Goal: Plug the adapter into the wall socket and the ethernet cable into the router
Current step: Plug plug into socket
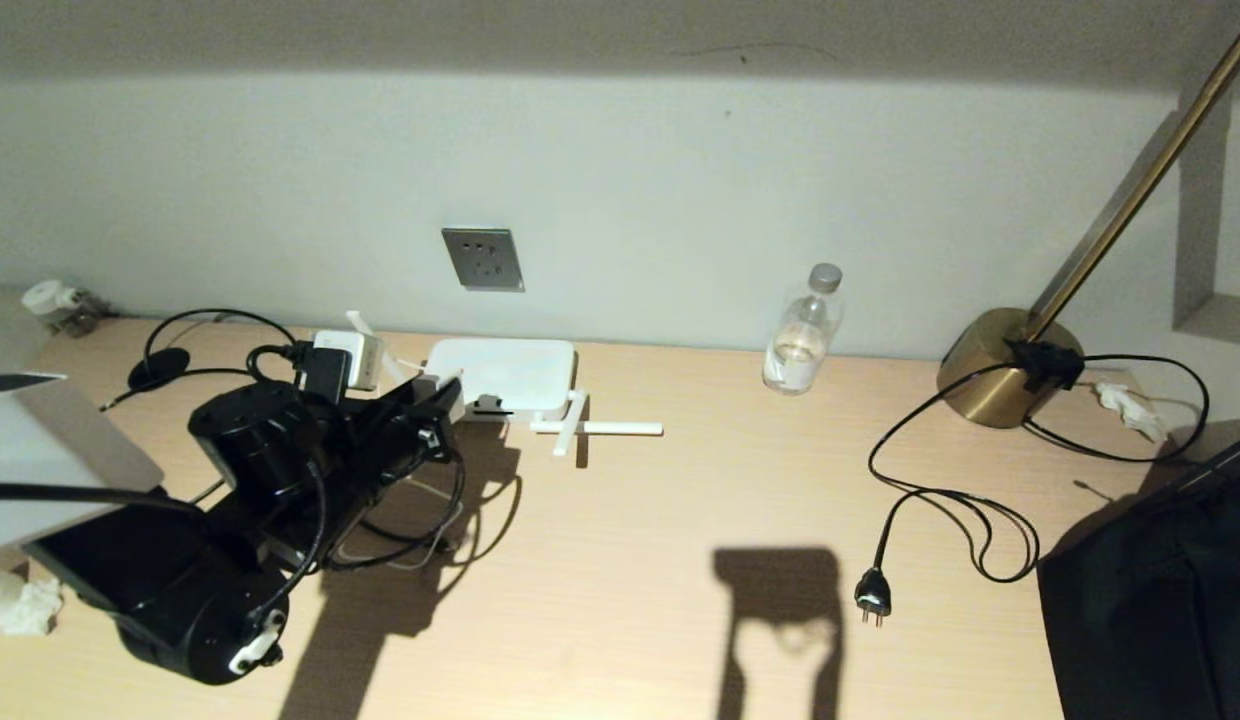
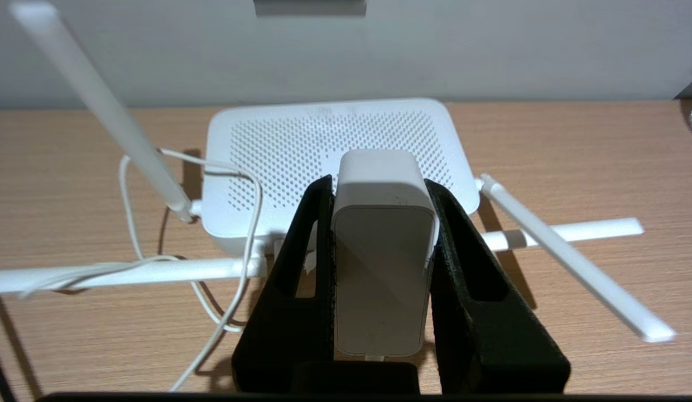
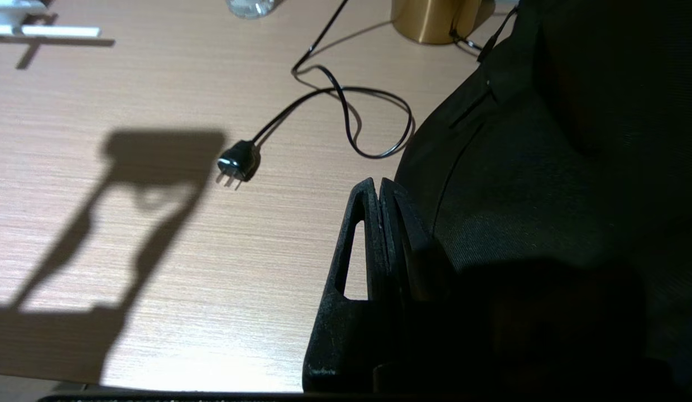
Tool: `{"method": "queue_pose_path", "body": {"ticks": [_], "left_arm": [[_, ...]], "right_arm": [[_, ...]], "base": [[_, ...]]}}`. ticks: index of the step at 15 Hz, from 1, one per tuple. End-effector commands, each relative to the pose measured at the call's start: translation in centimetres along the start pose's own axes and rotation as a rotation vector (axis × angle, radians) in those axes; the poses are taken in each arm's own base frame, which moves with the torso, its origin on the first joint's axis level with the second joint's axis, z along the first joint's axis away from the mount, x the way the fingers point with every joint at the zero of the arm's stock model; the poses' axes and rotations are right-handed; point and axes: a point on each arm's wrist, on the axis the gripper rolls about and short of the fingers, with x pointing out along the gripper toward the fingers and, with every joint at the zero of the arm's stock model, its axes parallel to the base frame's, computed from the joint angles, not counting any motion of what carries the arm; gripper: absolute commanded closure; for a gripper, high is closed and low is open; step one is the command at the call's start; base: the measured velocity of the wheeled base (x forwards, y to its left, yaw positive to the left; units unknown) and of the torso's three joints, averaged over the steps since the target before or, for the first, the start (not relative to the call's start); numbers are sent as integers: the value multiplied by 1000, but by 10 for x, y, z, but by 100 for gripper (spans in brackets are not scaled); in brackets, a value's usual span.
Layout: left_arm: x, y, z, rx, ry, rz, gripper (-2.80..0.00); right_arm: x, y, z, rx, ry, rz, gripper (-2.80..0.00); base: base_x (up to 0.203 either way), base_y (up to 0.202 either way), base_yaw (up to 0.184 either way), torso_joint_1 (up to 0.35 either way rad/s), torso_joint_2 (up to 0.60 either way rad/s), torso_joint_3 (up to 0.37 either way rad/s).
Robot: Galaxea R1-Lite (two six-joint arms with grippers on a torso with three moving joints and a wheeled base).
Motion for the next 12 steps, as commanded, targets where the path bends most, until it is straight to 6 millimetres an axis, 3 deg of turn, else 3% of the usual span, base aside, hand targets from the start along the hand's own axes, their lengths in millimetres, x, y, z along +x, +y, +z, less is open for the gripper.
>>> {"method": "queue_pose_path", "body": {"ticks": [1, 10, 12], "left_arm": [[1, -1, 1, -1, -11, 0, 0], [-3, -18, 6, -8, -18, -7, 0], [-4, -19, 2, -7, -5, -7, 0]], "right_arm": [[0, 0, 0, 0, 1, 0, 0], [0, 0, 0, 0, 1, 0, 0], [0, 0, 0, 0, 1, 0, 0]], "base": [[0, 0, 0, 7, 2, -194], [0, 0, 0, 2, 3, -192], [0, 0, 0, 0, 0, 0]]}}
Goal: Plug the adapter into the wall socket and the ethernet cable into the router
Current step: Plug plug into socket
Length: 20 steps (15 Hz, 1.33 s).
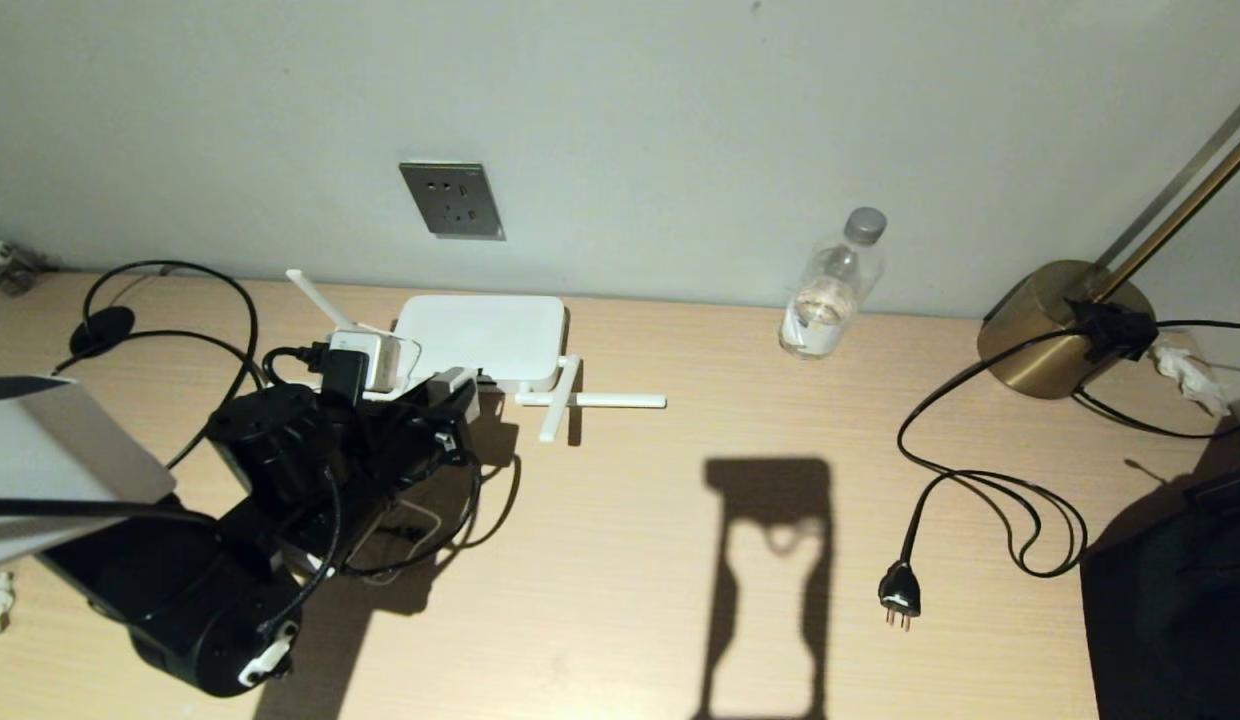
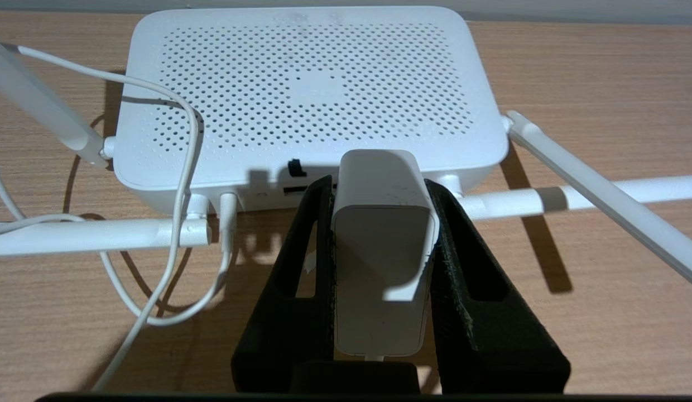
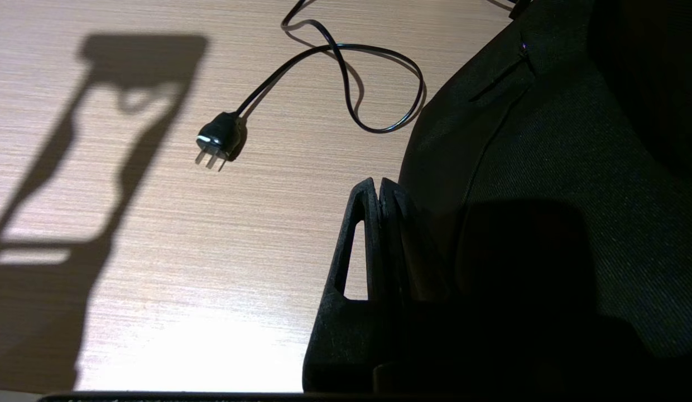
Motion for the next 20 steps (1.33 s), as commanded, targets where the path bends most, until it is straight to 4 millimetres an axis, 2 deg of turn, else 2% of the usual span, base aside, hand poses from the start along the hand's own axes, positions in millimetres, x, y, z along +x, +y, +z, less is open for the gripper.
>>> {"method": "queue_pose_path", "body": {"ticks": [1, 13, 20], "left_arm": [[-3, -1, -2, 2, 0, -2, 0], [-4, -3, -2, 2, 3, 21, 0], [-3, -4, -9, 4, 24, 22, 0]], "right_arm": [[0, 0, 0, 0, 1, 0, 0], [0, 0, 0, 0, 1, 0, 0], [0, 0, 0, 0, 1, 0, 0]], "base": [[0, 0, 0, 0, 0, 0], [0, 0, 0, 1, 0, 27], [0, 0, 0, 2, 3, 172]]}}
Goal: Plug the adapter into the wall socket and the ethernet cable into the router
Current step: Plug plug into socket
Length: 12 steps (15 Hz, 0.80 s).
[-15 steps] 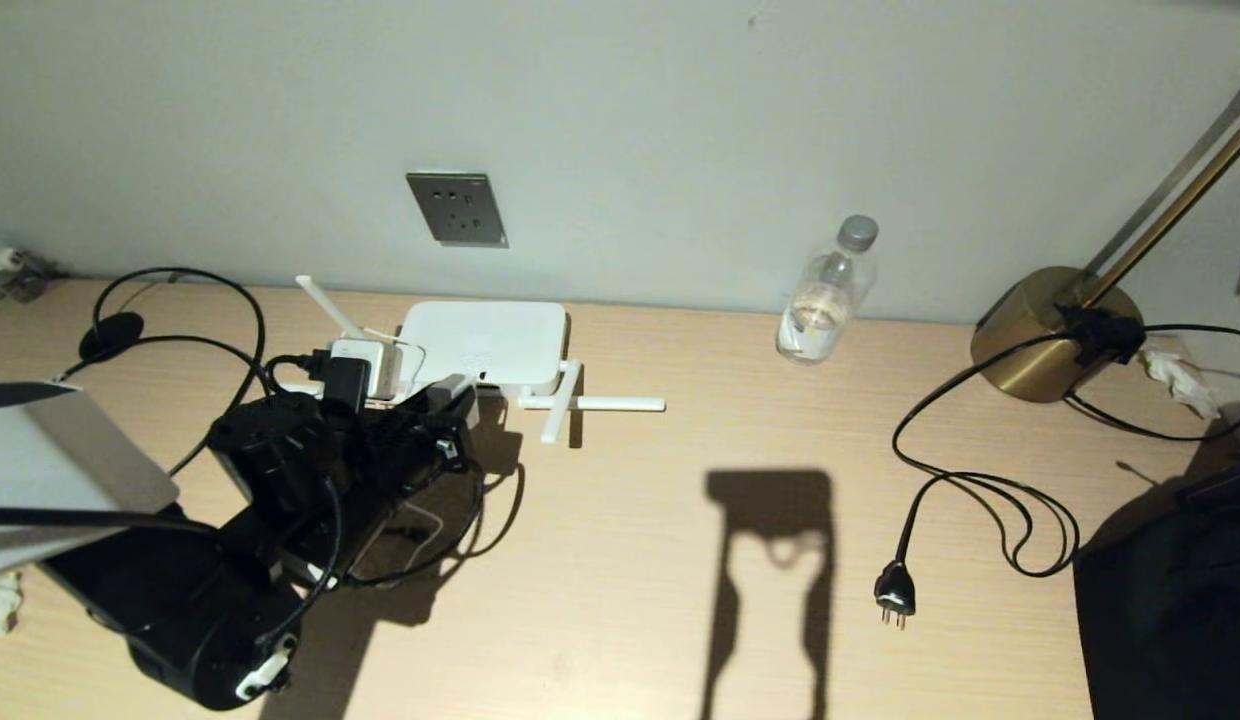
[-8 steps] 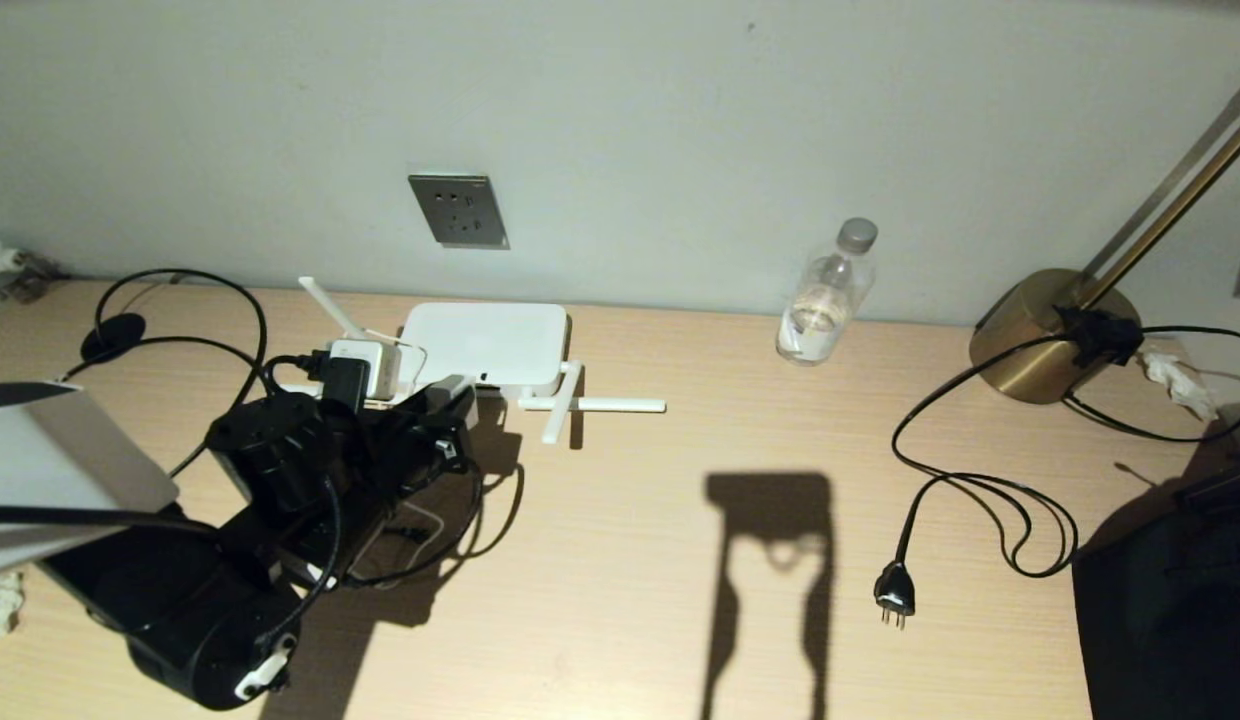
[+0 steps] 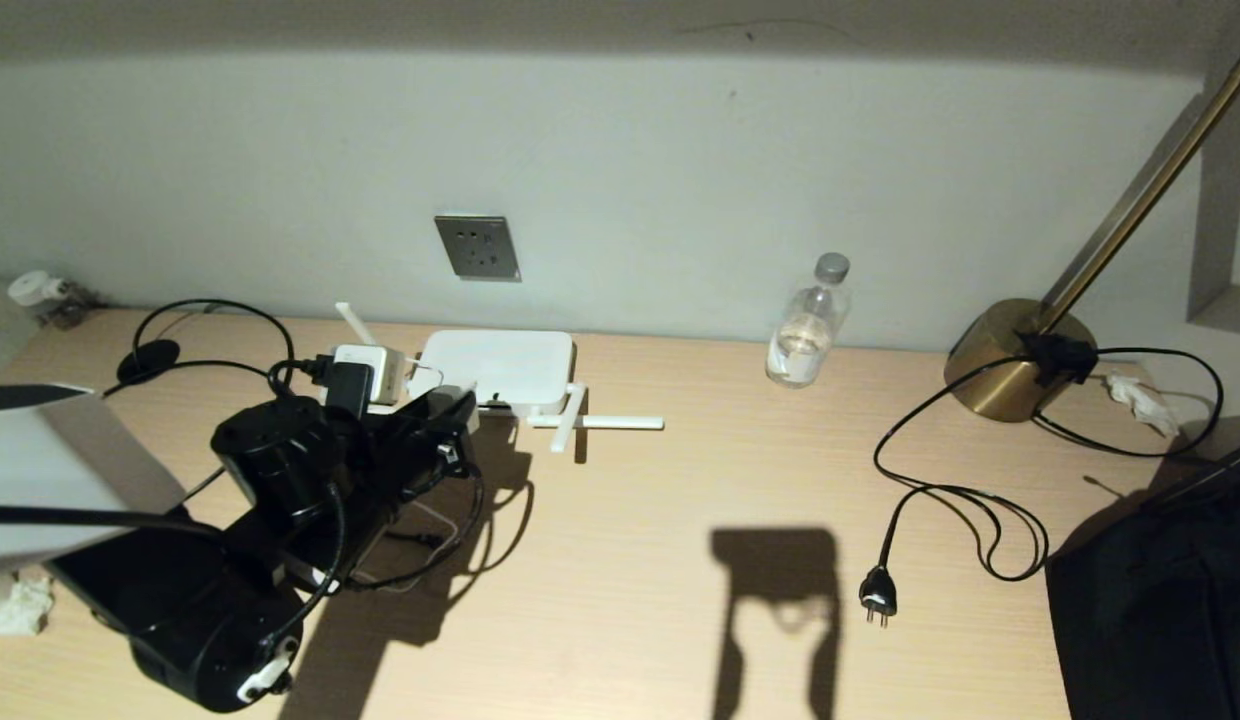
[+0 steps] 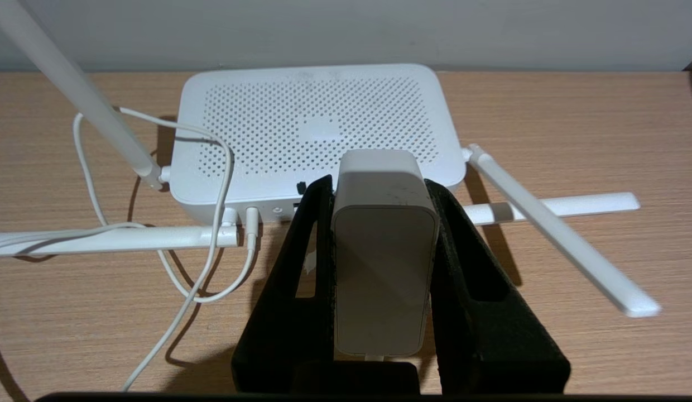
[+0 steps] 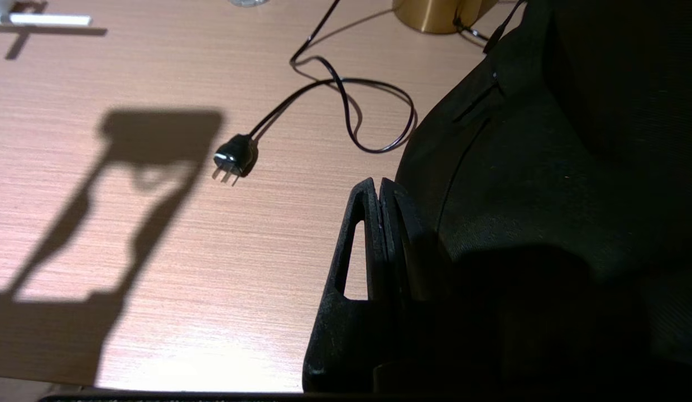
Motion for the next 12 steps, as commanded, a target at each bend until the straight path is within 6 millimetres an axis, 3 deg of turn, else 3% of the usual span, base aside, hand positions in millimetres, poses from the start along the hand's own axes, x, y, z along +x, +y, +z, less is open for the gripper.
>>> {"method": "queue_pose_path", "body": {"ticks": [1, 8, 12], "left_arm": [[1, -1, -5, -2, 10, -3, 0], [20, -8, -32, 35, 61, -18, 0], [25, -6, -24, 31, 25, -7, 0]], "right_arm": [[0, 0, 0, 0, 1, 0, 0], [0, 0, 0, 0, 1, 0, 0], [0, 0, 0, 2, 1, 0, 0]], "base": [[0, 0, 0, -2, 2, 149], [0, 0, 0, -2, 3, 22], [0, 0, 0, 0, 0, 0]]}}
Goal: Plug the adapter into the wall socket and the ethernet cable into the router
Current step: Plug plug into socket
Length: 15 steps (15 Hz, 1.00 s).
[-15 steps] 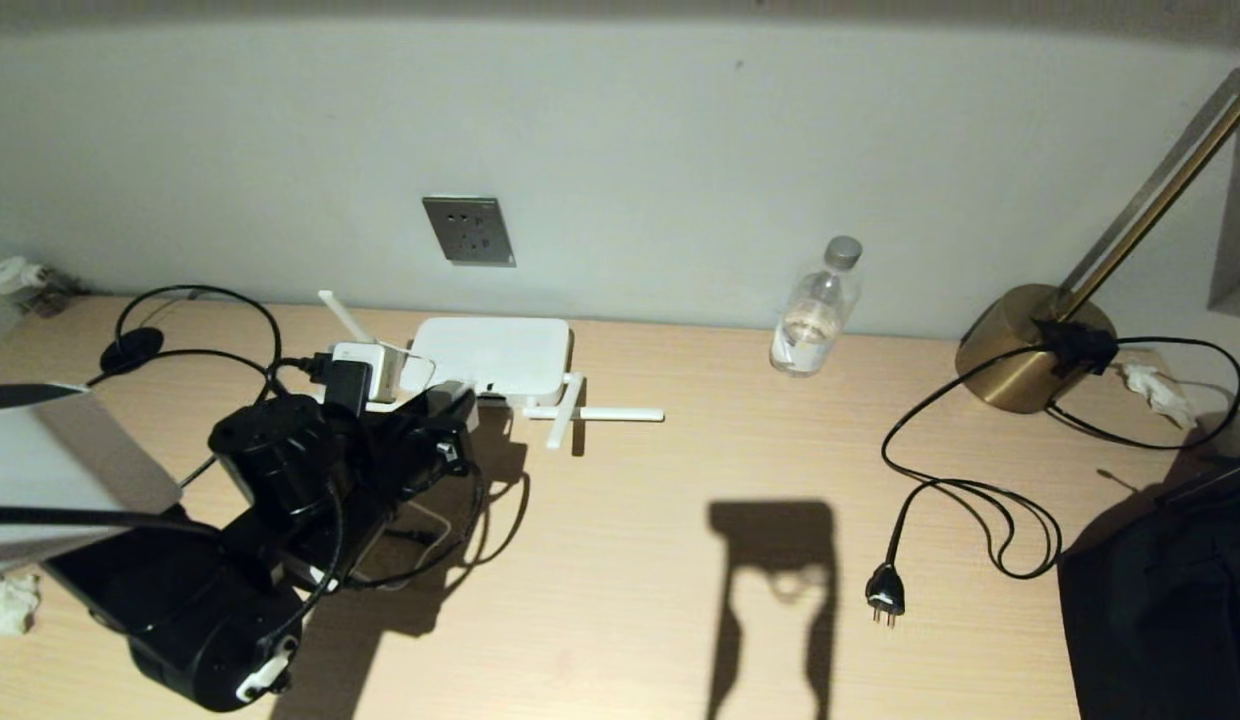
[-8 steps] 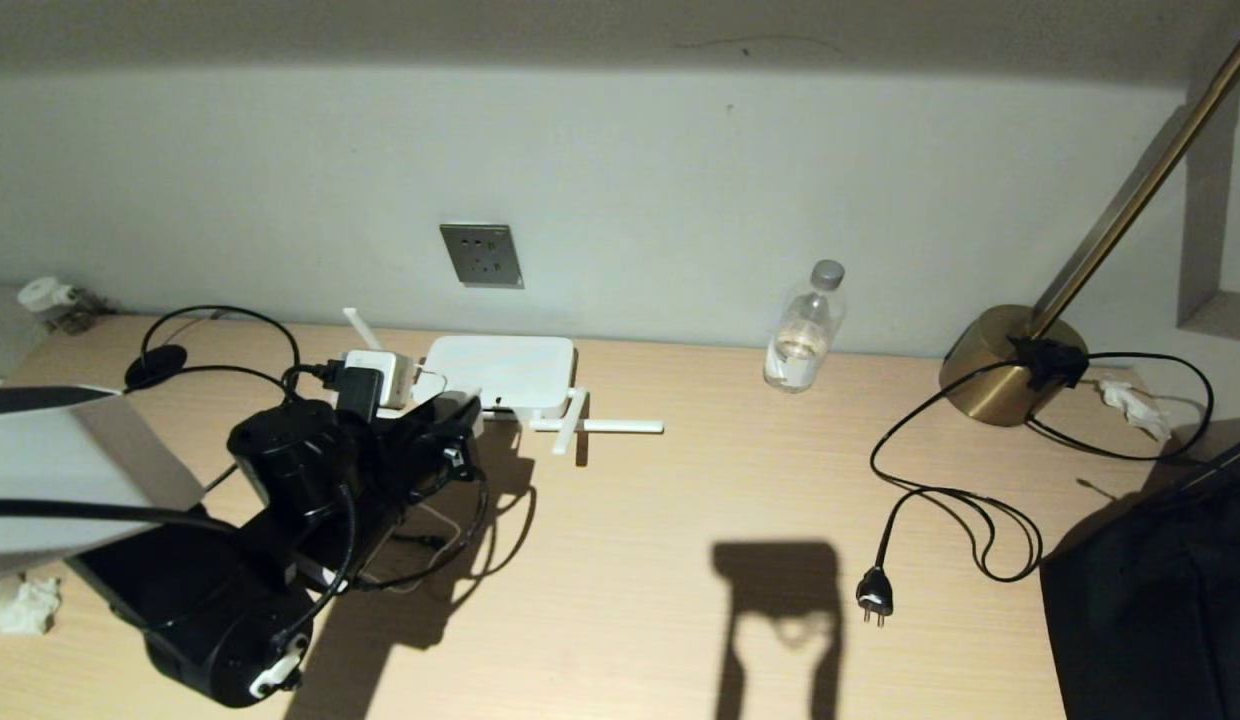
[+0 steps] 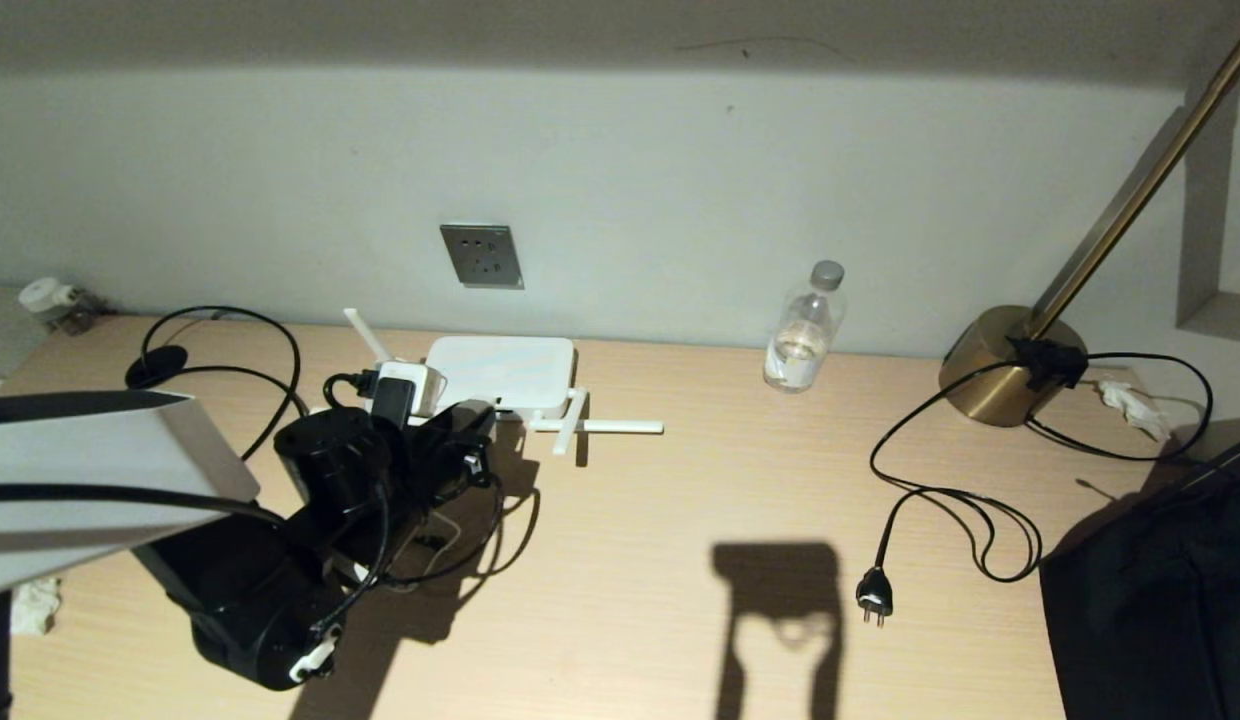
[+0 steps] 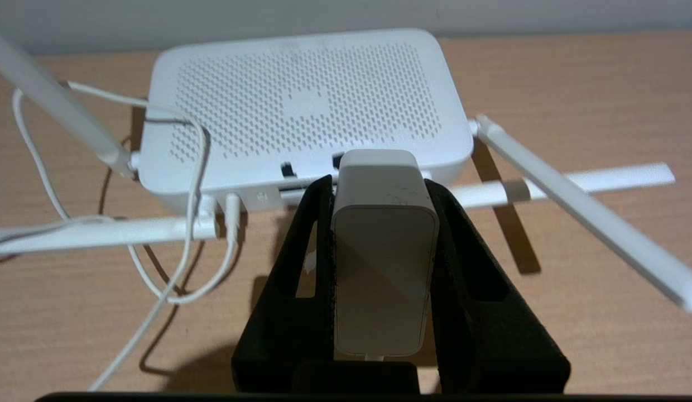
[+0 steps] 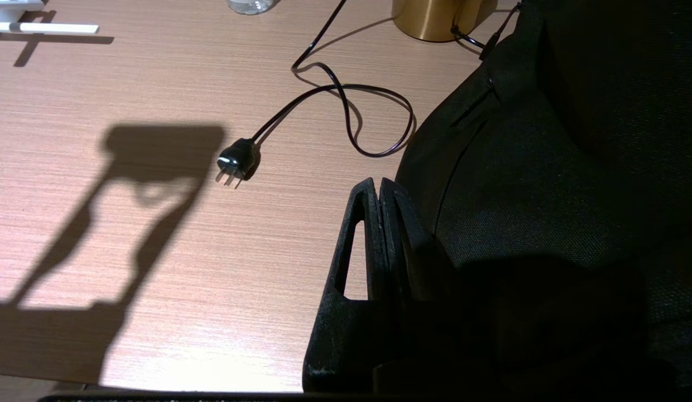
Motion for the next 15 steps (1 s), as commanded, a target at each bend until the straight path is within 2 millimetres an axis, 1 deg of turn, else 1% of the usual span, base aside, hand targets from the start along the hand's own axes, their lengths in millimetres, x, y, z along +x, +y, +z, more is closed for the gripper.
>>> {"method": "queue_pose_path", "body": {"ticks": [1, 3, 4, 7, 9, 15], "left_arm": [[5, 3, 7, 2, -40, 14, 0], [16, 7, 20, 14, -103, 38, 0], [23, 10, 23, 22, -127, 57, 0], [55, 27, 19, 35, -183, 122, 0], [70, 36, 16, 34, -210, 149, 0], [89, 34, 22, 18, -283, 141, 0]], "right_arm": [[0, 0, 0, 0, 1, 0, 0], [0, 0, 0, 0, 1, 0, 0], [0, 0, 0, 0, 1, 0, 0], [0, 0, 0, -1, 1, 0, 0], [0, 0, 0, 0, 1, 0, 0], [0, 0, 0, 0, 1, 0, 0]], "base": [[0, 0, 0, 0, 0, 0], [0, 0, 0, 0, 0, 0], [0, 0, 0, 0, 0, 0], [0, 0, 0, 0, 0, 0], [0, 0, 0, 0, 0, 0], [0, 0, 0, 0, 0, 0]]}}
